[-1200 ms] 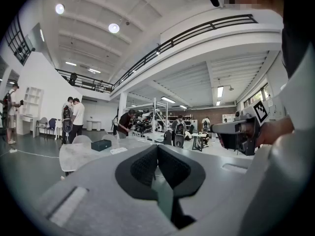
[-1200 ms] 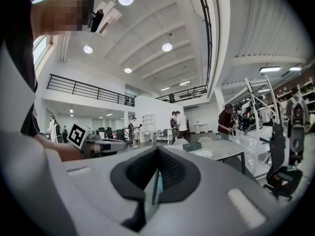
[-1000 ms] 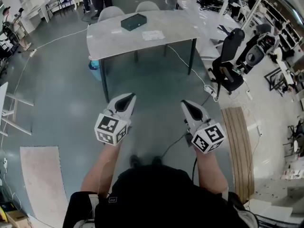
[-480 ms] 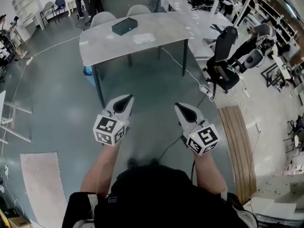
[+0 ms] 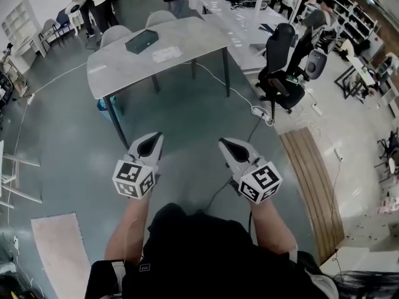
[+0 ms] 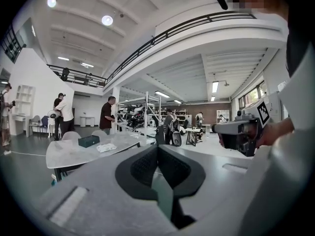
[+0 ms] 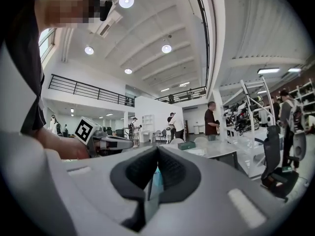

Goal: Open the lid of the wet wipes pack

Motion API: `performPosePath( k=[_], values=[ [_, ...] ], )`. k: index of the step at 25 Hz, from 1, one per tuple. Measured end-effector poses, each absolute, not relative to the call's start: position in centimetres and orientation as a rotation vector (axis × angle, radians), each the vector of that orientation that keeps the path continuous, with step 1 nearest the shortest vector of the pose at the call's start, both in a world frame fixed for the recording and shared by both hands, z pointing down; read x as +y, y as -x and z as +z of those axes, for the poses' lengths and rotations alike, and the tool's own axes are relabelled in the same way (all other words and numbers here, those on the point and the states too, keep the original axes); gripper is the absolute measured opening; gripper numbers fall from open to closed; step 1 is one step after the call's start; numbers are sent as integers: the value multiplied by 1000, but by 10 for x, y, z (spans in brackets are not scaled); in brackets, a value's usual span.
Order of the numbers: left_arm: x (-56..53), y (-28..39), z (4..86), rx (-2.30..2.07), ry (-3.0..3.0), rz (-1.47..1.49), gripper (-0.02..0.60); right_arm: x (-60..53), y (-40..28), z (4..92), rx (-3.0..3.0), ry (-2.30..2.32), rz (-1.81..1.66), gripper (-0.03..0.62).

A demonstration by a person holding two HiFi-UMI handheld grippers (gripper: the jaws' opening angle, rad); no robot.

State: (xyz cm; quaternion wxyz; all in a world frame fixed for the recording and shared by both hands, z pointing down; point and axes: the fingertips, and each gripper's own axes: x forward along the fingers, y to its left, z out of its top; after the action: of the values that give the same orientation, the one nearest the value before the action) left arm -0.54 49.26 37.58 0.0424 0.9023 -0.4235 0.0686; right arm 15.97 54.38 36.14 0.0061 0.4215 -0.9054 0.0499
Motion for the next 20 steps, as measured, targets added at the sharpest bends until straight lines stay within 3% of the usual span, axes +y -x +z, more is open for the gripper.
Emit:
performPosePath(
  k=[7,20],
  values=[
    [455,-11,390,-1223,-2770,212,9,512,-153,377,-2813,-1287,220,2],
    [268,65,384,-1216,-2793,178,9,331,-67,379,-2805,-1249,240,3]
  ],
)
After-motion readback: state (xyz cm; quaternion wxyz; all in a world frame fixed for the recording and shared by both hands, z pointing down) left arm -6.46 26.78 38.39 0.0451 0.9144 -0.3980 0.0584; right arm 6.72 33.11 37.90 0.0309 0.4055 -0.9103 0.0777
